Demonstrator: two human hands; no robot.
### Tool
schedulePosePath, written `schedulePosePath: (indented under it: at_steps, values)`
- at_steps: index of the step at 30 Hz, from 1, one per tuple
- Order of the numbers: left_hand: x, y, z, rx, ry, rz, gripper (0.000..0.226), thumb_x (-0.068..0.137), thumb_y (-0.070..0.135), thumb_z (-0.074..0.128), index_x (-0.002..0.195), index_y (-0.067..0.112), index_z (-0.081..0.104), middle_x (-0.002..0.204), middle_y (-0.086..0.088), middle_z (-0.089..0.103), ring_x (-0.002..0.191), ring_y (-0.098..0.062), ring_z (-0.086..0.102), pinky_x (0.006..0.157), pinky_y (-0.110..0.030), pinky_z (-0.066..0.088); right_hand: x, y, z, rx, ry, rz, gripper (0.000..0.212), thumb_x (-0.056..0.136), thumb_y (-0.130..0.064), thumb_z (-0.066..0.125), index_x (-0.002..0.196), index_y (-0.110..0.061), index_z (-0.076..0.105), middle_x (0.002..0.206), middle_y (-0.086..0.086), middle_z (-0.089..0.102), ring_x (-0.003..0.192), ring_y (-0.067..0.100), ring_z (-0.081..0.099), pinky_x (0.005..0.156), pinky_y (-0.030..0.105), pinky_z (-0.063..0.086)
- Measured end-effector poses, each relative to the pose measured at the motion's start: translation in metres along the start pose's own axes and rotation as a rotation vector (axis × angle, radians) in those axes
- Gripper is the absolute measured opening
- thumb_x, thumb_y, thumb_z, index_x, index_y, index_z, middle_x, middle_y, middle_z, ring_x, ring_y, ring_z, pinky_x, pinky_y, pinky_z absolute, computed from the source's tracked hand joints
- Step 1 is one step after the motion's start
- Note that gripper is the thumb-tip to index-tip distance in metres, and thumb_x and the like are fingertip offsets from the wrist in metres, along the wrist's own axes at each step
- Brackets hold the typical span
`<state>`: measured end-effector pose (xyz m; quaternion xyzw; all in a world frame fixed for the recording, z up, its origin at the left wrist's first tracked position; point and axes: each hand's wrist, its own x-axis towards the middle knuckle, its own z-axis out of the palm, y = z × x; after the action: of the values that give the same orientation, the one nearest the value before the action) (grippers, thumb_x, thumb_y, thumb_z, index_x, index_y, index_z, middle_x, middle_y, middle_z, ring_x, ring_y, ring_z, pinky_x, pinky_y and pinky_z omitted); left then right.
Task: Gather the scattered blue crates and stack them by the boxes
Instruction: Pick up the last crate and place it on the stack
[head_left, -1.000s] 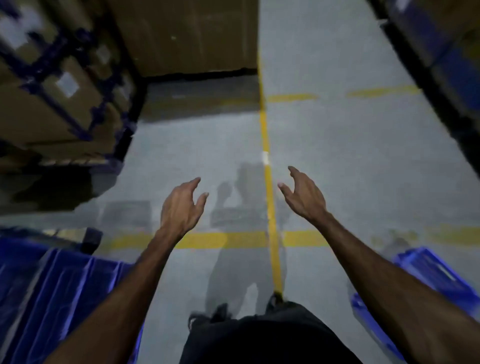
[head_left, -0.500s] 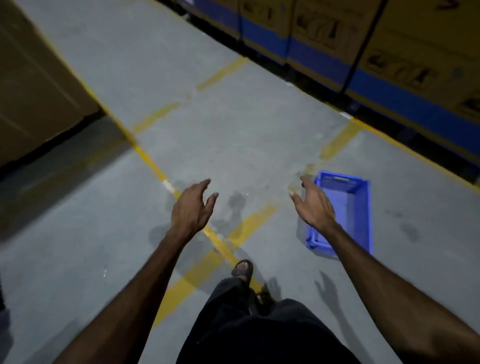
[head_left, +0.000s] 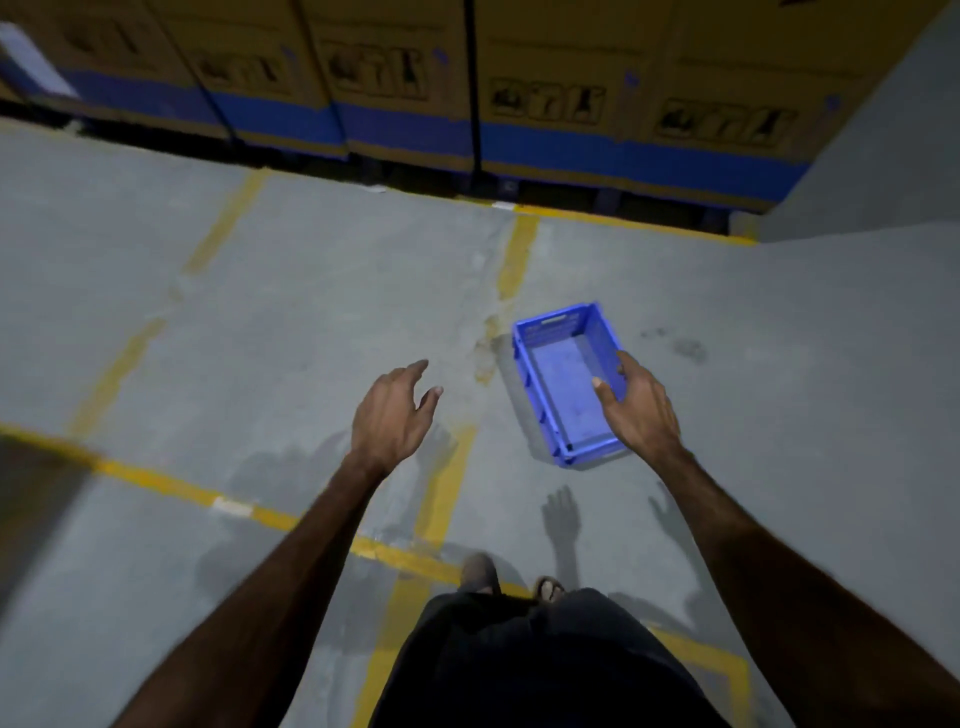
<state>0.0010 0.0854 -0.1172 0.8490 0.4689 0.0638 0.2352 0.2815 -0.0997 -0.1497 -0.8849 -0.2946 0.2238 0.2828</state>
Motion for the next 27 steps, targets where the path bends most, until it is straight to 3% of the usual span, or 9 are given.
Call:
schedulePosePath:
  at_steps: [8, 14, 27]
  values:
    - [0.038, 0.034, 0.029, -0.023, -0.046, 0.043, 0.052, 0.103, 0.048, 0.052, 0.148, 0.022, 0.052, 0.136, -0.002, 0.065, 0.125, -0.028, 0.059, 0.101, -0.045, 0.049, 0.011, 0.028, -0.023, 0.02, 0.085, 0.053, 0.063, 0.099, -0.04, 0.061, 0.154, -0.015, 0.042, 0.147, 0.013, 0.056, 0.134, 0.034, 0.053, 0.108, 0.043, 0.041]
    - [0.056, 0.071, 0.055, 0.008, -0.043, 0.04, 0.051, 0.103, 0.048, 0.051, 0.148, 0.023, 0.052, 0.135, -0.001, 0.066, 0.124, -0.028, 0.06, 0.099, -0.044, 0.05, 0.051, 0.062, -0.049, 0.036, 0.04, 0.039, 0.063, 0.097, -0.041, 0.061, 0.152, -0.016, 0.043, 0.141, 0.014, 0.06, 0.128, 0.036, 0.057, 0.104, 0.047, 0.048]
    - [0.059, 0.19, 0.146, -0.124, 0.098, -0.226, 0.05, 0.101, 0.043, 0.06, 0.145, 0.017, 0.057, 0.129, -0.006, 0.07, 0.118, -0.03, 0.066, 0.098, -0.044, 0.052, 0.194, 0.139, -0.147, -0.071, -0.174, -0.175, 0.062, 0.098, -0.039, 0.061, 0.154, -0.017, 0.043, 0.143, 0.009, 0.06, 0.131, 0.031, 0.056, 0.107, 0.045, 0.046]
